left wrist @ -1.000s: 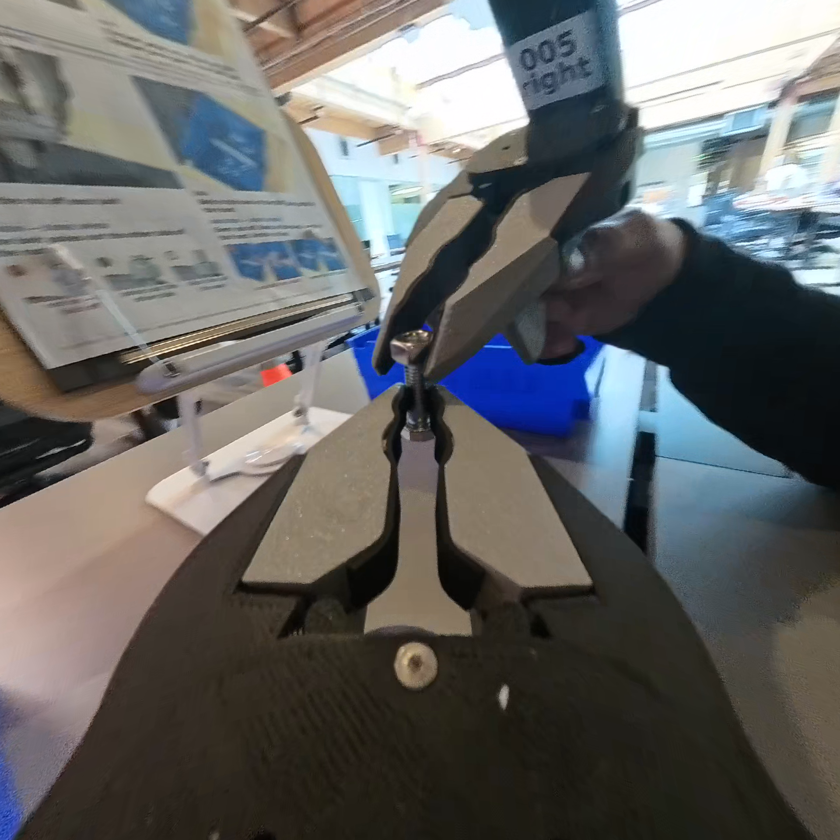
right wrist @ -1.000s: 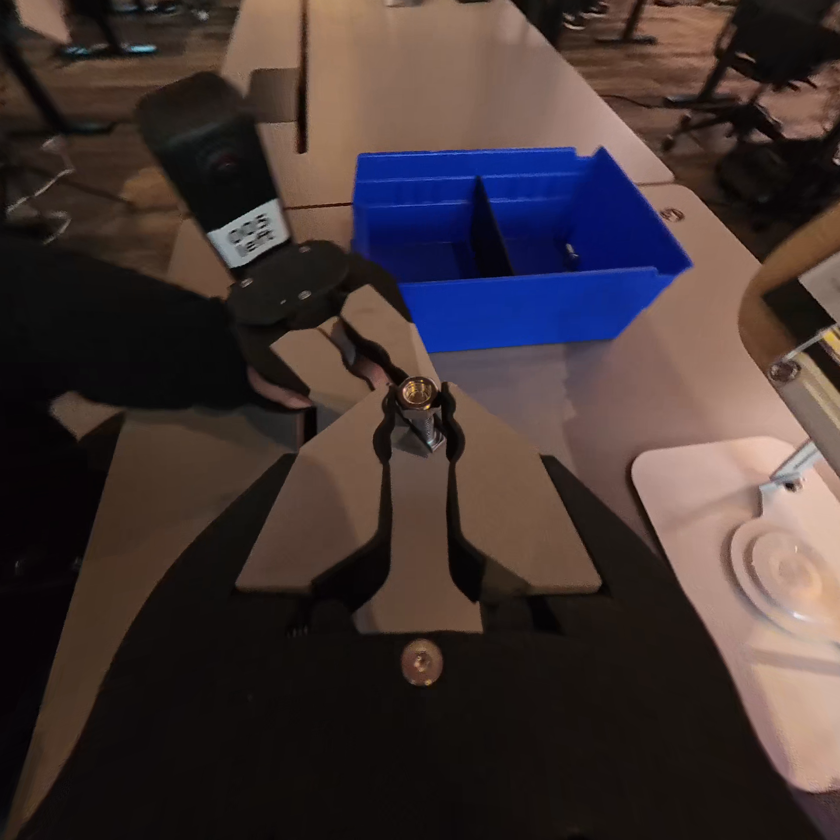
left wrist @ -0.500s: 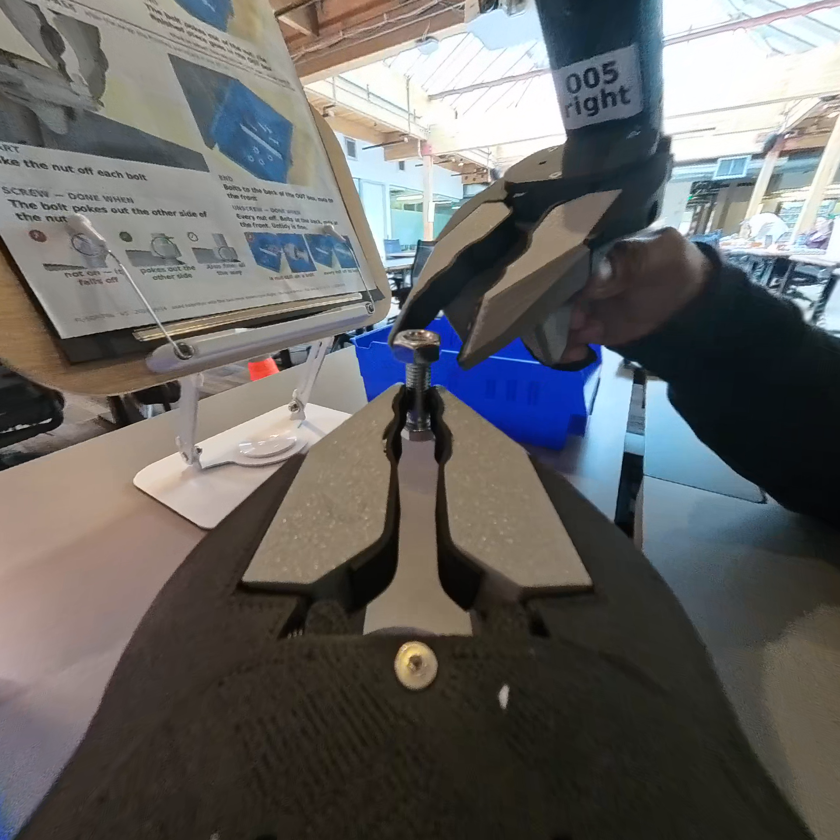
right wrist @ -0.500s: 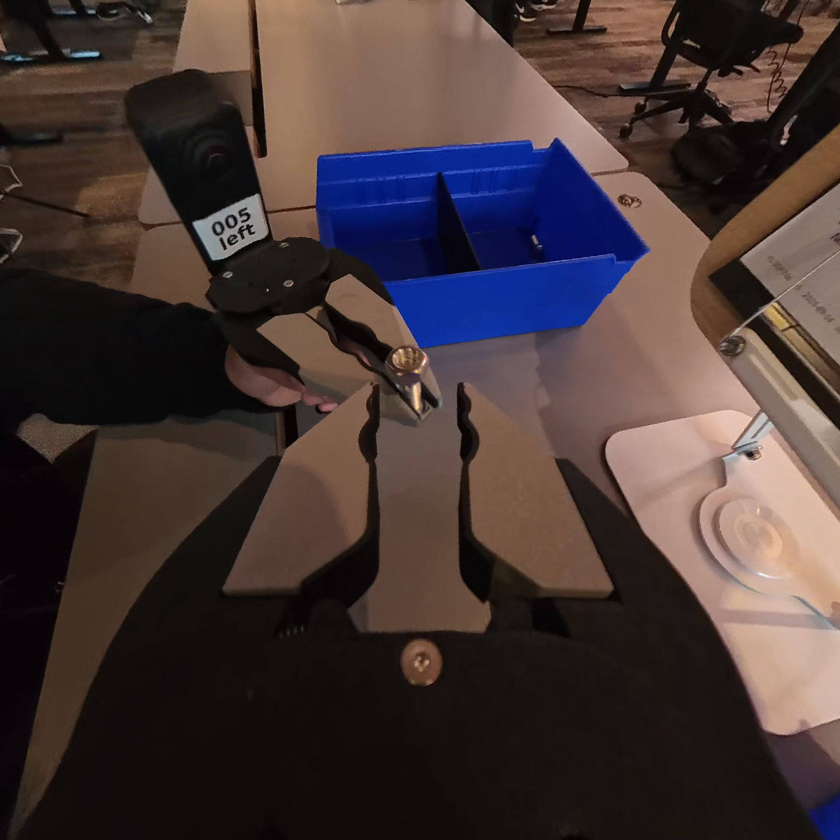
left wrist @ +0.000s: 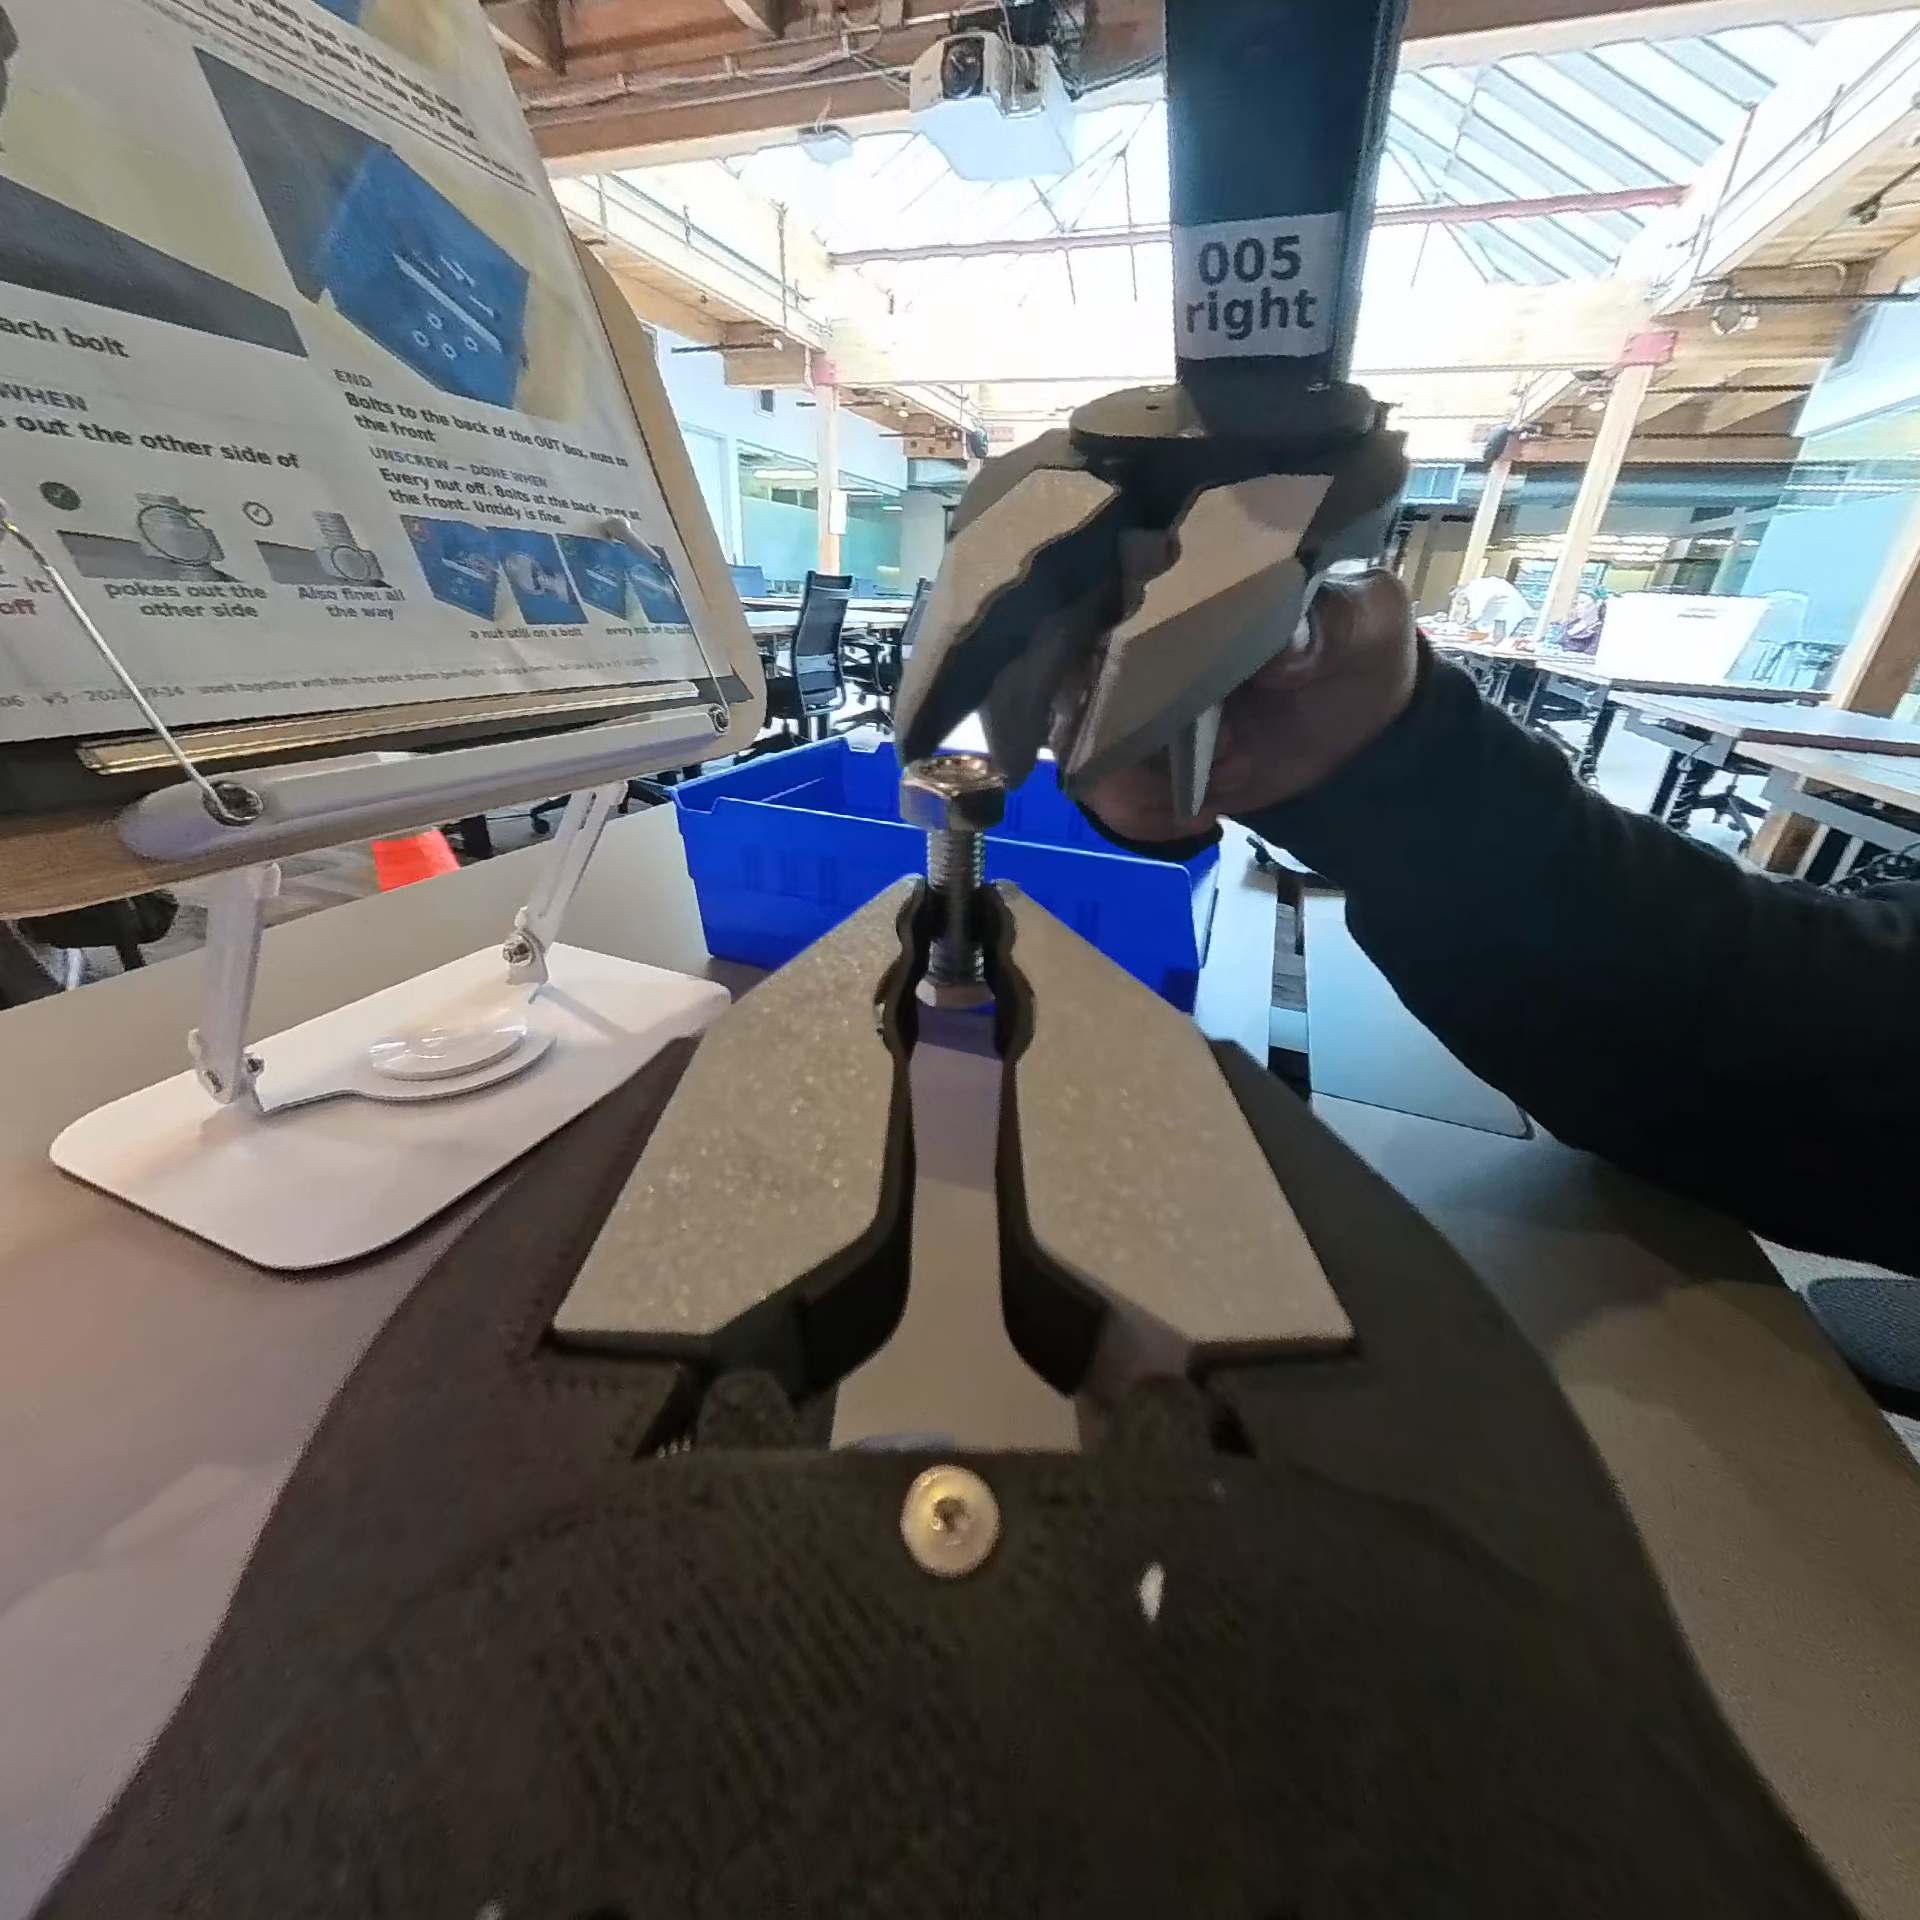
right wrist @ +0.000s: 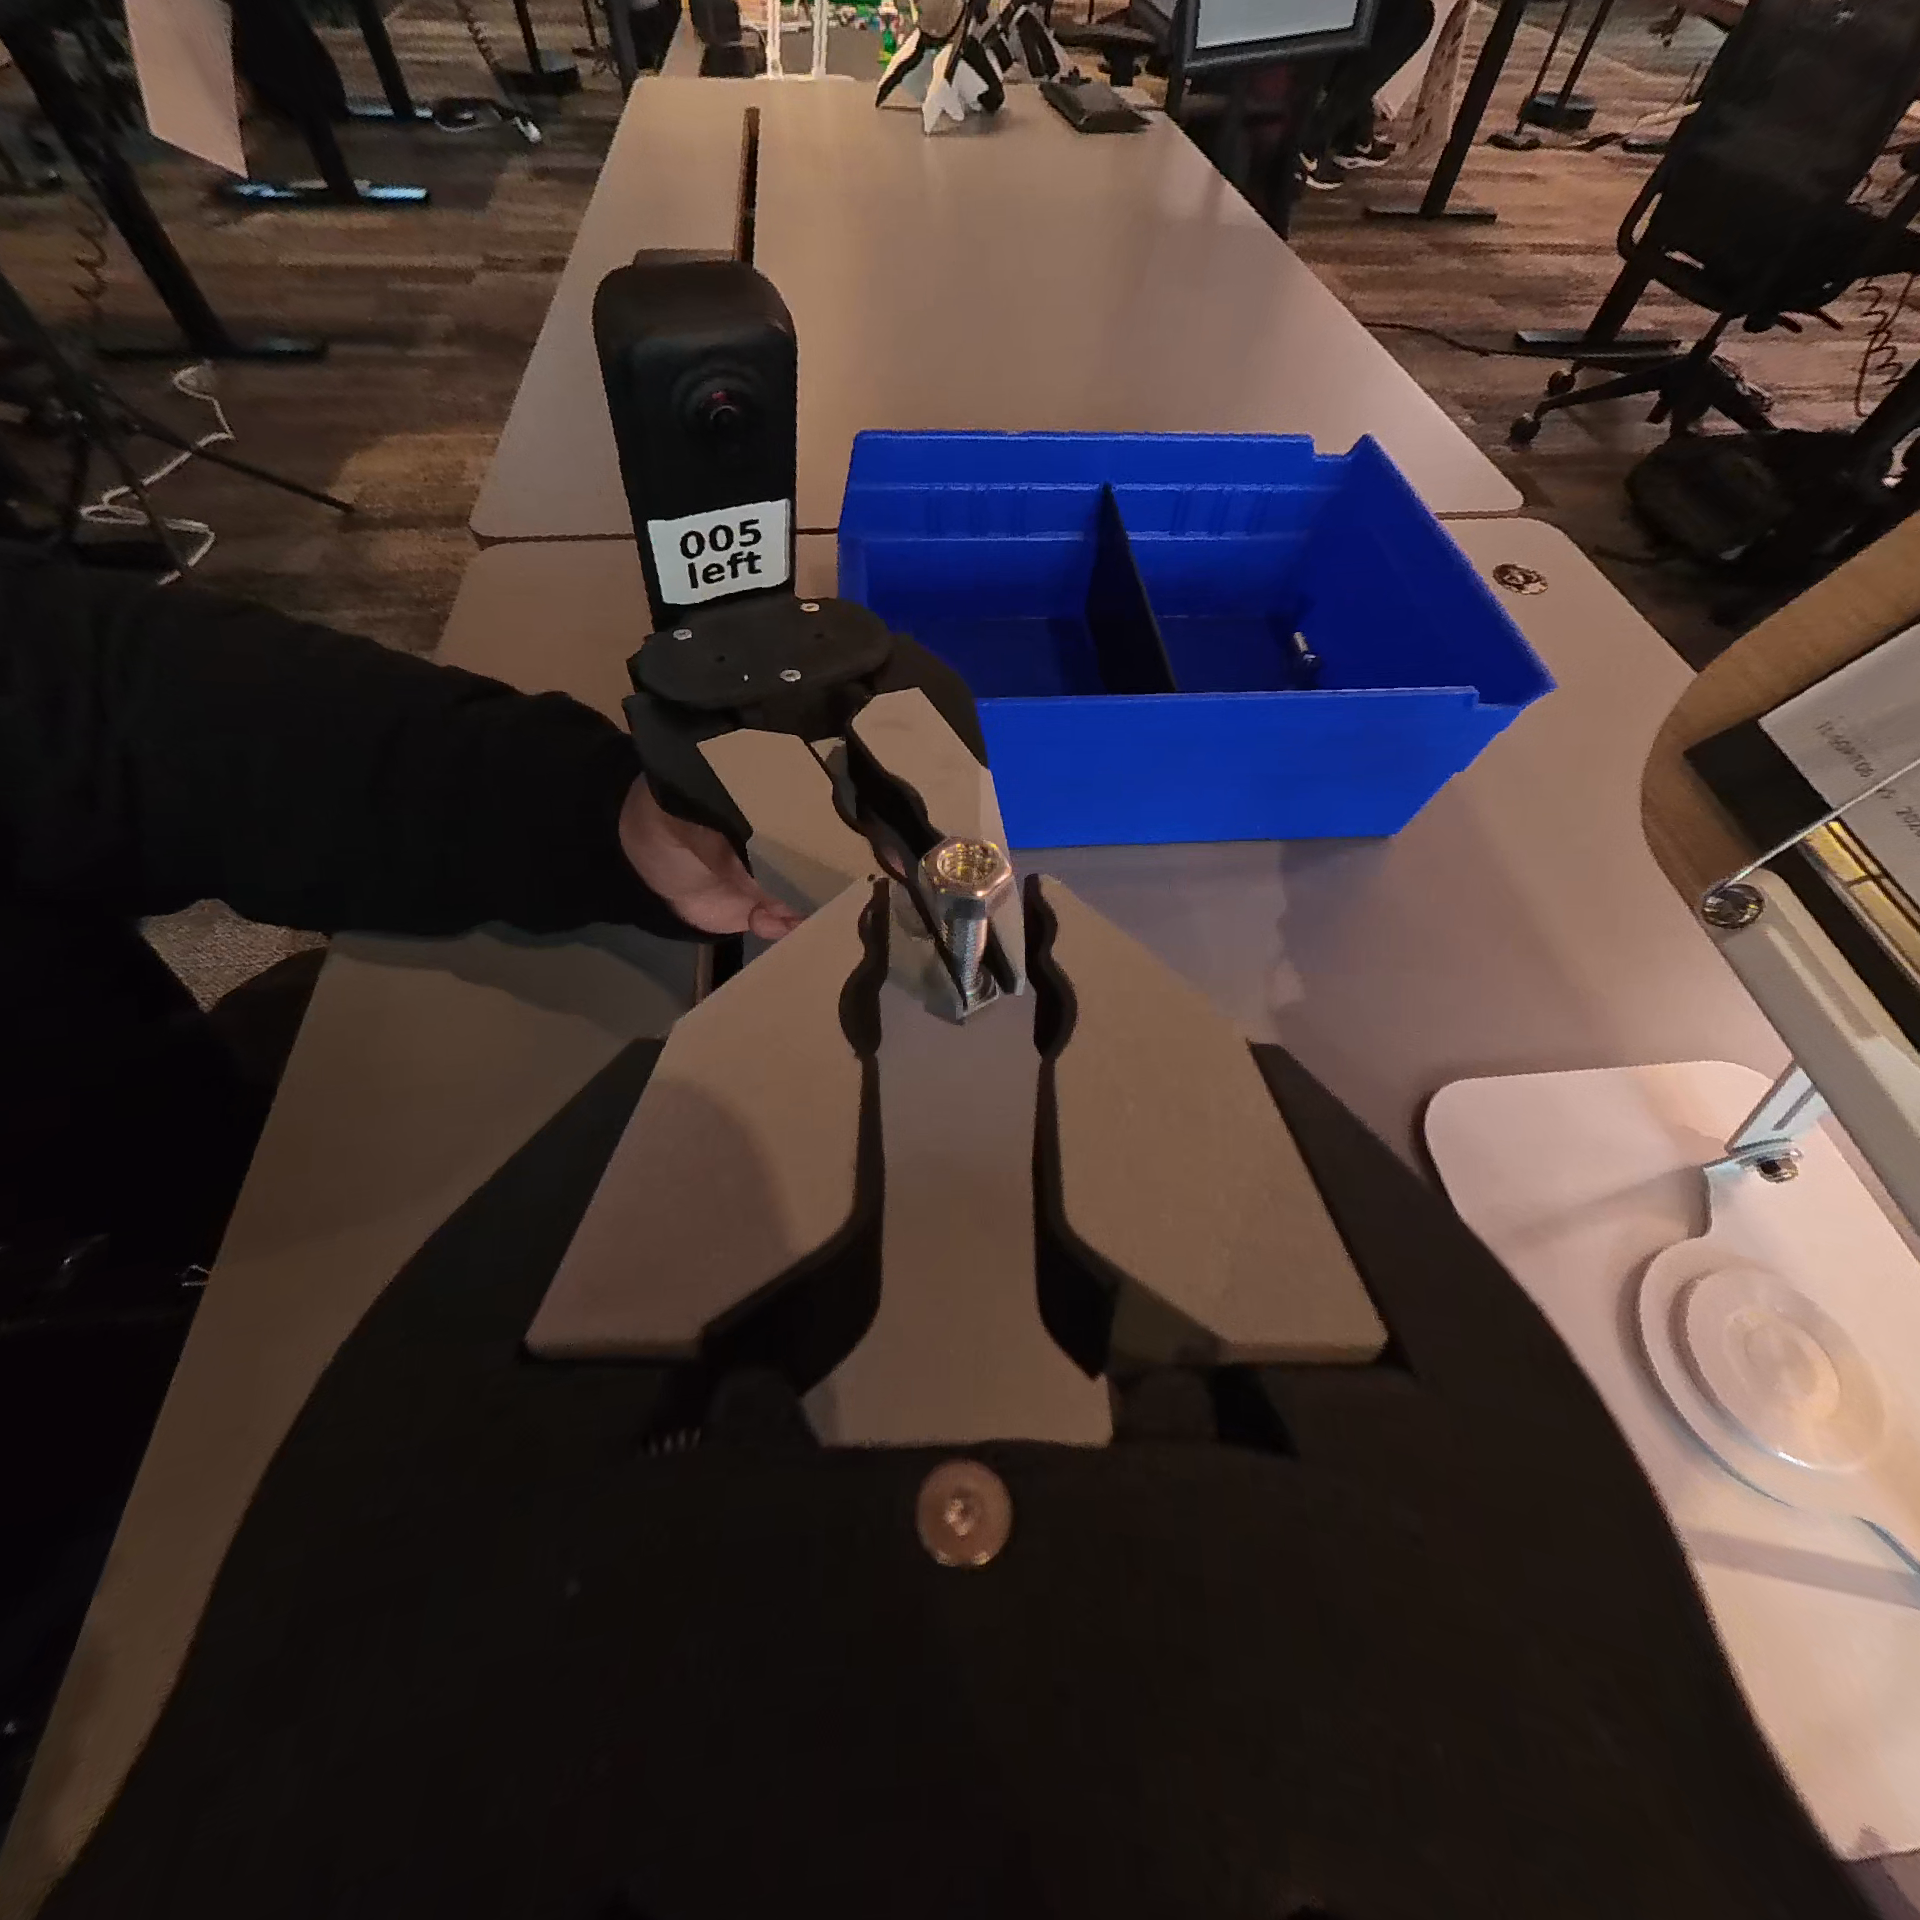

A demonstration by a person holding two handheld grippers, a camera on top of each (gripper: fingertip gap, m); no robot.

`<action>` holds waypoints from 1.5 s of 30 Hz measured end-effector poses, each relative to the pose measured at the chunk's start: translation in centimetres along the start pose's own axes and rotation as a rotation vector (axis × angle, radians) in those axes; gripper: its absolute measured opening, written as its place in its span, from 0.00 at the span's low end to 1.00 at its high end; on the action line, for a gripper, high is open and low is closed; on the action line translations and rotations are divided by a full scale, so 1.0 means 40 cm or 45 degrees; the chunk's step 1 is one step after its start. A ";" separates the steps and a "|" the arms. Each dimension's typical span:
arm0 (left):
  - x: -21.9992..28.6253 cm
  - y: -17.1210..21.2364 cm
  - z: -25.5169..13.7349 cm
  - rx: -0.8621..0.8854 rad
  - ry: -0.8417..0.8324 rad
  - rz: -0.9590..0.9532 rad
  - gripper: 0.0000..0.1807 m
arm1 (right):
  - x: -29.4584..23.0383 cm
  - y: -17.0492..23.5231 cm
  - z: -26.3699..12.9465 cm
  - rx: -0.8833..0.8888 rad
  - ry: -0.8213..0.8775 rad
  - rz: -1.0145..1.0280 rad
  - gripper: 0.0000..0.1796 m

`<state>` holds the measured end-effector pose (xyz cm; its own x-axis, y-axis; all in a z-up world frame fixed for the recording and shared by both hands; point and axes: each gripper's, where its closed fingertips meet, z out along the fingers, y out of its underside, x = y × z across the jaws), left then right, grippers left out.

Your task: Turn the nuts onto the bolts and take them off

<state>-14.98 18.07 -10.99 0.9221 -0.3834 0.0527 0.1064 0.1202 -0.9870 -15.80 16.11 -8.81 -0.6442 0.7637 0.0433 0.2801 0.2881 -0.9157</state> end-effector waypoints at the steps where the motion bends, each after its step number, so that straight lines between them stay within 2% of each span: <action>1: 0.001 0.001 0.001 -0.001 0.004 -0.002 0.04 | -0.001 0.001 0.001 -0.001 -0.003 0.001 0.12; 11: -0.013 0.006 0.000 -0.030 -0.042 0.000 0.04 | -0.006 0.018 0.003 -0.054 -0.023 0.003 0.12; 15: -0.029 0.014 -0.003 -0.040 -0.063 -0.034 0.04 | -0.024 0.022 0.004 -0.073 -0.065 -0.015 0.07; 24: -0.020 0.022 0.003 -0.060 -0.039 -0.039 0.04 | 0.010 0.008 -0.001 -0.025 0.031 -0.001 0.13; 28: -0.027 0.022 0.002 -0.062 -0.061 -0.039 0.03 | -0.005 0.017 0.004 -0.061 -0.001 -0.016 0.11; 30: -0.029 0.021 0.000 -0.058 -0.059 -0.053 0.04 | -0.022 0.019 0.005 -0.069 -0.051 -0.012 0.06; 35: -0.022 0.022 0.003 -0.060 -0.044 -0.048 0.04 | -0.005 0.011 0.001 -0.040 -0.008 -0.010 0.07; 36: -0.023 0.021 0.003 -0.059 -0.043 -0.050 0.04 | 0.000 0.010 -0.002 -0.033 0.000 0.000 0.10; 41: -0.023 0.023 0.003 -0.064 -0.043 -0.051 0.04 | -0.015 0.006 -0.009 -0.027 -0.045 -0.004 0.08; 45: -0.019 0.023 0.004 -0.063 -0.036 -0.047 0.04 | 0.028 0.009 -0.010 -0.027 0.075 0.013 0.09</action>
<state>-15.54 18.63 -11.91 0.9280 -0.3607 0.0930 0.1228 0.0606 -0.9906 -16.12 17.31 -8.95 -0.5985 0.7991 0.0579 0.3021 0.2920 -0.9074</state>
